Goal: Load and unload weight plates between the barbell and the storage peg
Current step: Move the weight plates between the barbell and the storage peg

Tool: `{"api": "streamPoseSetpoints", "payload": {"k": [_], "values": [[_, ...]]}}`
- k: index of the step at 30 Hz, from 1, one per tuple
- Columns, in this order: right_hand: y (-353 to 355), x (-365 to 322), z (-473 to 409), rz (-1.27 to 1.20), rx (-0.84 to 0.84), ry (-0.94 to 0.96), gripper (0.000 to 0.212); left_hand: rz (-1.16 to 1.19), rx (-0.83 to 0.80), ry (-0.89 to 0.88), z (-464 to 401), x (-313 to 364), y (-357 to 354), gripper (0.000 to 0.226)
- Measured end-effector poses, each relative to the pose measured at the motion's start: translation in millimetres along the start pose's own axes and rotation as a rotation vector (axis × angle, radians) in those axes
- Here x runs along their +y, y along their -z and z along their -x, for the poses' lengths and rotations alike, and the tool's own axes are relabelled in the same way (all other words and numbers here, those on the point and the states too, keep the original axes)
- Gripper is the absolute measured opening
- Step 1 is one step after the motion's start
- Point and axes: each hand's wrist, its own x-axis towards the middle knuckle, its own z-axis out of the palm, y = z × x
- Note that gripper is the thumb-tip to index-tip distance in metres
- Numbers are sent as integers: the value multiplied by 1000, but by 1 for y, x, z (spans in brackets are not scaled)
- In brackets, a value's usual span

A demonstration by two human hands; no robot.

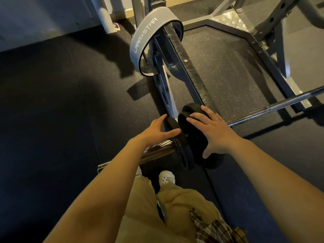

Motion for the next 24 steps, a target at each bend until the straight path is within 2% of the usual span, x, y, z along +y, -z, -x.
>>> {"api": "streamPoseSetpoints", "payload": {"k": [2, 3, 5, 7, 9, 11, 13, 15, 17, 19, 24], "values": [[4, -2, 0, -49, -30, -23, 118, -4, 78, 15, 21, -32, -6, 104], [7, -6, 0, -74, -52, -45, 109, -129, 111, 56, 32, -52, -8, 102], [13, -20, -2, -70, -17, -82, 86, -537, 175, 165, 50, -90, -9, 99], [13, -45, -6, -85, 241, -107, 66, -733, 239, 232, 56, -110, -5, 83], [9, -77, -13, -207, 394, -150, 61, -733, 258, 223, 56, -115, -1, 56], [-4, -101, -21, -375, 339, -216, 73, -741, 253, 179, 55, -115, 2, 43], [-17, -109, -28, -516, 266, -309, 84, -725, 261, 162, 54, -116, 4, 41], [-23, -106, -31, -640, 323, -384, 77, -731, 282, 155, 54, -117, 2, 40], [-26, -104, -32, -622, 373, -398, 67, -770, 330, 148, 54, -119, -3, 38], [-21, -104, -38, -563, 334, -400, 61, -796, 366, 147, 53, -120, -7, 36], [8, -100, -84, -450, 11, -475, 48, -789, 367, 151, 52, -117, -5, 35]]}}
